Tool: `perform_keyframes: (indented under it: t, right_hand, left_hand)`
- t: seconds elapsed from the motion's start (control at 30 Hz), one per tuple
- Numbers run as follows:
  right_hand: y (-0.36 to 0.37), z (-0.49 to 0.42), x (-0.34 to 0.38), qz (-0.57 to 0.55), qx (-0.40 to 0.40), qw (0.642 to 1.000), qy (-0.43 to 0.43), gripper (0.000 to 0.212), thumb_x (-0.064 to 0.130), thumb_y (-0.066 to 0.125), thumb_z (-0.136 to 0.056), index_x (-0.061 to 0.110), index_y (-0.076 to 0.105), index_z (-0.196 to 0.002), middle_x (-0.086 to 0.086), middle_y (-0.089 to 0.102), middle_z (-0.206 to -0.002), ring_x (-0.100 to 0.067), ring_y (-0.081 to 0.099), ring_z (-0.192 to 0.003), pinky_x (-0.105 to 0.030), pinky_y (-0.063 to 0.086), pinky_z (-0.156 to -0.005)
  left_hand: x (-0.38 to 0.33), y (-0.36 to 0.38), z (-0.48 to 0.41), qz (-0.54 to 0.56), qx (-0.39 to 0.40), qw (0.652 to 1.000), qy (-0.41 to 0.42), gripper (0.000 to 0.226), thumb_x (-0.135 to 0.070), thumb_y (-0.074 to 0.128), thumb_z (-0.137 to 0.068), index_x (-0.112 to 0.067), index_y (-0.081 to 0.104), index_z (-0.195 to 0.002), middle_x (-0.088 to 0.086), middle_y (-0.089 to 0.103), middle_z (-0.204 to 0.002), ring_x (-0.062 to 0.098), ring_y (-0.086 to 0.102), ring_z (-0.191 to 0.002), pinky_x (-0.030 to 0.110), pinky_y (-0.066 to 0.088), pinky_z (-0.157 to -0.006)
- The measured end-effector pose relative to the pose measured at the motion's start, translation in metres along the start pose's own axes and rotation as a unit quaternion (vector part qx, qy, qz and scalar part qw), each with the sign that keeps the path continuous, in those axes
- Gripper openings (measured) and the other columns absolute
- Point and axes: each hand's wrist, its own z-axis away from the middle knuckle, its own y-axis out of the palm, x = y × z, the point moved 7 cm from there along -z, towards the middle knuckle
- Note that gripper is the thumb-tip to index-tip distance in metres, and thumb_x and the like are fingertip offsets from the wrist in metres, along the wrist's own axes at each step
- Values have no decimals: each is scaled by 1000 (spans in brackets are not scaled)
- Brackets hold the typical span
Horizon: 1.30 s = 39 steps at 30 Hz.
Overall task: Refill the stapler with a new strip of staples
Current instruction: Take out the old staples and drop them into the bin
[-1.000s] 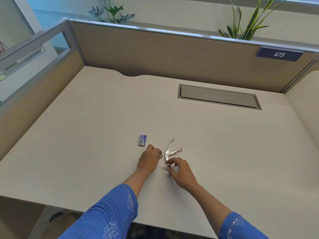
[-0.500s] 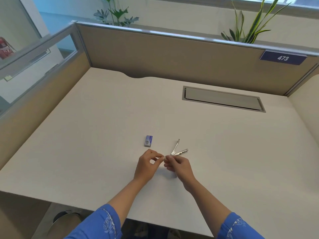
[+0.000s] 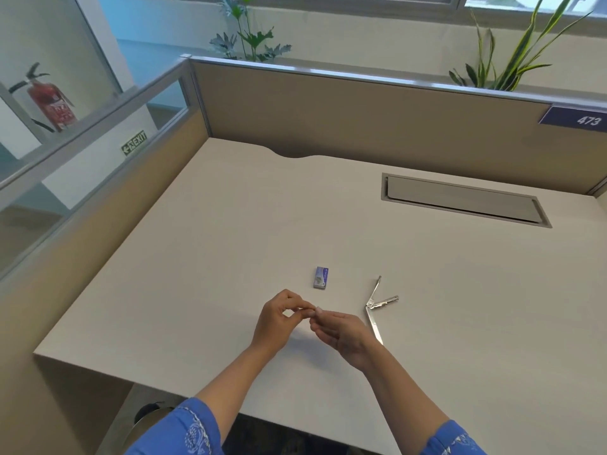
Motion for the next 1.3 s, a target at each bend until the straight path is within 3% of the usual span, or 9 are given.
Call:
perform_keyframes:
  t: [0.2,0.4,0.53,0.67,0.77,0.93,1.03,1.17,1.3]
  right_hand:
    - [12,-1,-13,14,21,999,20,23,14,68,-92,-4,74,-104,-10,72,-84,-15,70,-74,-19,59,-70]
    - [29,8,-10,128,83,988,6,29,28,71,-90,2,78,-100,-10,75,-89,-17,72,-83,-22,59,-76]
    - [31,18,-12,204,96,974,-7,53,50,86,-65,10,80,-100,-9,78,-93,-17,74,-87,-20,56,-74]
    - [27,23,-28,211,129,968,36,63,48,93,-50,10,80,-98,-7,78,-93,-13,74,-85,-18,55,-72]
    - [29,24,-39,193,143,969,64,55,41,91,-55,8,80,-98,-7,77,-92,-13,74,-82,-18,56,-71]
    - [50,22,-61,183,142,969,82,49,35,86,-61,5,78,-98,-9,77,-92,-14,75,-81,-18,57,-70]
    - [69,19,-72,202,147,964,96,45,31,84,-65,3,77,-99,-10,77,-91,-17,74,-82,-20,57,-70]
    - [90,13,-85,210,156,961,89,36,29,86,-65,7,77,-93,-8,77,-90,-18,73,-88,-23,58,-76]
    - [109,7,-101,232,164,956,78,18,17,76,-85,5,76,-98,-10,77,-92,-18,74,-88,-22,58,-76]
  left_hand:
    - [5,-15,16,7,-2,1000,-20,11,-20,76,-80,-31,76,-80,-12,71,-86,9,65,-83,24,53,-72]
    - [4,-32,46,-22,-58,997,-38,6,-32,74,-81,-38,73,-81,-19,72,-85,4,64,-80,12,49,-68]
    - [-8,-36,63,-81,-57,995,-7,11,-53,66,-79,-43,69,-83,-24,71,-86,4,65,-80,14,51,-66]
    - [-5,-33,80,-84,-34,995,-34,4,-46,69,-80,-44,71,-82,-24,71,-84,4,66,-82,24,56,-73]
    - [3,-36,90,-98,-33,992,-70,4,-45,69,-80,-42,71,-81,-26,71,-83,3,64,-81,27,56,-74]
    - [17,-51,114,-88,-58,987,-124,20,-62,59,-75,-46,69,-79,-29,68,-78,0,60,-72,18,47,-65]
    - [30,-74,131,-73,-92,979,-164,9,-48,62,-84,-46,69,-78,-25,69,-79,8,62,-73,23,52,-66]
    - [51,-123,159,-34,-169,965,-198,22,-34,59,-92,-45,71,-77,-13,71,-75,11,62,-66,16,49,-56]
    - [73,-168,192,20,-248,939,-237,26,-33,55,-95,-36,74,-78,-9,71,-69,9,59,-60,15,44,-48]
